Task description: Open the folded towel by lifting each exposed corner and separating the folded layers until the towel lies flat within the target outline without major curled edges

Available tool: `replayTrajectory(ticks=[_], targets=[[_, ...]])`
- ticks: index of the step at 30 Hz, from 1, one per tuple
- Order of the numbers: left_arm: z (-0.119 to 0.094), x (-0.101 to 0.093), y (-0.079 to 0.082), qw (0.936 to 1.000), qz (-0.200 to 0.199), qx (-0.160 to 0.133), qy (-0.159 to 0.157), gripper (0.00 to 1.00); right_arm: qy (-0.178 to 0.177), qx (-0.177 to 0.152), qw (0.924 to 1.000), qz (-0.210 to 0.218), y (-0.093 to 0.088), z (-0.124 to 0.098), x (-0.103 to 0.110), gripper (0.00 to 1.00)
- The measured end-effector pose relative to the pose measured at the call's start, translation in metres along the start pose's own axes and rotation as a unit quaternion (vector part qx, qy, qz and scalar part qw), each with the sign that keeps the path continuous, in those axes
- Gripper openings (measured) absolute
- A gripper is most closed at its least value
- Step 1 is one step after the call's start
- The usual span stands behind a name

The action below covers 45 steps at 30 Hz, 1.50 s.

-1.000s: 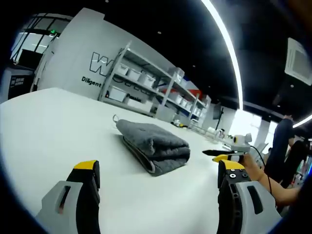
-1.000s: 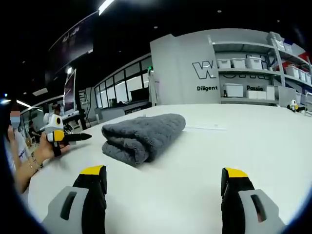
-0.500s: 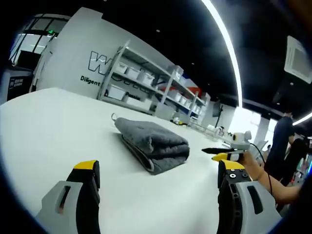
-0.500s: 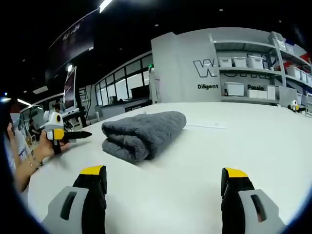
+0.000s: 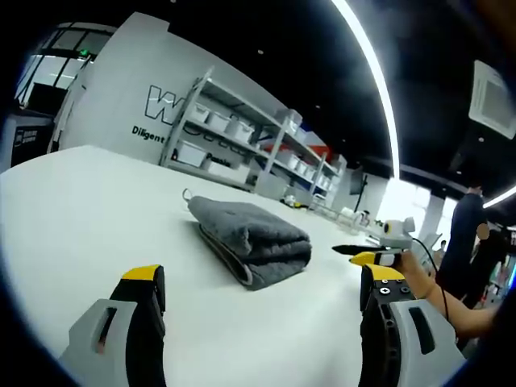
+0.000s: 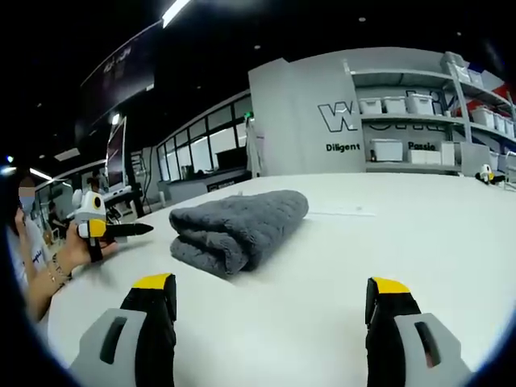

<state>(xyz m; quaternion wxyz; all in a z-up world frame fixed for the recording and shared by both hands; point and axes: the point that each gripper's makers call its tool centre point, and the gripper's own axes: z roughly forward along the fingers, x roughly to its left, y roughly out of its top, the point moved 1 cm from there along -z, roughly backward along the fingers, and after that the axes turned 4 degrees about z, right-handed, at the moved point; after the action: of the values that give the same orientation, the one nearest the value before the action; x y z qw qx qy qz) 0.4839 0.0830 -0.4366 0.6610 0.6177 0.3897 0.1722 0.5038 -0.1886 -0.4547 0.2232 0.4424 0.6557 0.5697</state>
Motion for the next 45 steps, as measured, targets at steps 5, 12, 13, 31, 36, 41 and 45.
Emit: replayTrajectory(ticks=[5, 12, 13, 31, 36, 41, 45], targets=[[0.001, 0.002, 0.001, 1.0, -0.002, 0.0, -0.001, 0.99, -0.002, -0.003, 1.0, 0.004, 0.001, 0.001, -0.002, 1.0], [0.002, 0.005, 0.001, 1.0, -0.004, 0.003, 0.0, 0.99, -0.005, -0.018, 0.9996, -0.022, 0.008, 0.003, -0.001, 0.99], [0.002, 0.004, 0.001, 1.0, -0.004, 0.003, 0.0, 0.99, -0.005, -0.016, 0.9995, -0.027, 0.007, 0.004, 0.0, 0.99], [-0.001, -0.002, -0.005, 0.9999, -0.011, 0.007, -0.002, 0.98, 0.001, 0.018, 0.9968, -0.078, -0.006, 0.012, 0.008, 1.0], [-0.001, -0.002, -0.004, 0.9999, -0.011, 0.005, -0.004, 0.98, -0.009, 0.018, 0.9968, -0.077, -0.005, 0.01, 0.005, 1.0], [-0.001, -0.001, -0.005, 0.9999, -0.011, 0.007, -0.003, 0.98, -0.015, 0.0, 0.9975, -0.068, 0.002, 0.007, 0.002, 1.0], [0.0, 0.0, -0.004, 0.9999, -0.011, 0.007, -0.003, 0.98, -0.018, -0.003, 0.9977, -0.066, 0.002, 0.007, 0.001, 1.0]])
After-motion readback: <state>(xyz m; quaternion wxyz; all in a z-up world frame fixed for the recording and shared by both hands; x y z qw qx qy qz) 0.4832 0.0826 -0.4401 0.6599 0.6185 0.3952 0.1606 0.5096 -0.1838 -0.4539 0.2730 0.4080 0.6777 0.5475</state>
